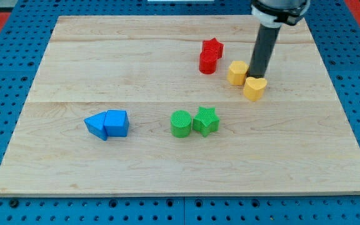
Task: Move the hexagon towards the top left corner
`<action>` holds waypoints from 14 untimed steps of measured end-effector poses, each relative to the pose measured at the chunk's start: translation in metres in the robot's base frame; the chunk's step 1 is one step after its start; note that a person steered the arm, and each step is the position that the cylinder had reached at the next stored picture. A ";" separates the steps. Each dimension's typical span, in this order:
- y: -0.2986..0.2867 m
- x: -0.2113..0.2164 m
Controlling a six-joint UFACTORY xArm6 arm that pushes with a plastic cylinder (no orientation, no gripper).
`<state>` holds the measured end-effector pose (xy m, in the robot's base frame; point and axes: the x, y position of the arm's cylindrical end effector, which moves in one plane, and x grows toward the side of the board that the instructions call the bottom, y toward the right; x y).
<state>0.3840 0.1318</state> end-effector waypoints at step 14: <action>-0.388 0.054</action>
<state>0.4378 -0.2561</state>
